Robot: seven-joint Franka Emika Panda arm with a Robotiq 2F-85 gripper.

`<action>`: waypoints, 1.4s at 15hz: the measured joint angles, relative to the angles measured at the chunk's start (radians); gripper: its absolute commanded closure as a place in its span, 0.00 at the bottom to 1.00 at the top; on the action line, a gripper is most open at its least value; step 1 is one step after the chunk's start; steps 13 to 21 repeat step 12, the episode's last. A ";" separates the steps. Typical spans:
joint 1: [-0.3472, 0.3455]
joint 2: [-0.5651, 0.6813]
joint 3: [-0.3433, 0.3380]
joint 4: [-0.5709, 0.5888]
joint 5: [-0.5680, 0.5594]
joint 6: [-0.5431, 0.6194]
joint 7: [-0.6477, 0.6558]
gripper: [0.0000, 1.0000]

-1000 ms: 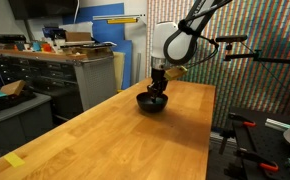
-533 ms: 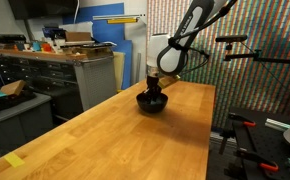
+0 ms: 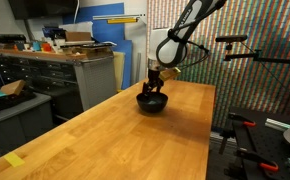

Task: Put the green block in the black bowl

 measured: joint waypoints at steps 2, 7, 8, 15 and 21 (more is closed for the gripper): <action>-0.046 -0.051 0.025 -0.001 0.035 -0.071 -0.073 0.00; -0.143 -0.220 0.047 0.005 0.090 -0.315 -0.262 0.00; -0.158 -0.248 0.046 0.009 0.097 -0.361 -0.295 0.00; -0.159 -0.254 0.043 0.006 0.099 -0.372 -0.303 0.00; -0.159 -0.254 0.043 0.006 0.099 -0.372 -0.303 0.00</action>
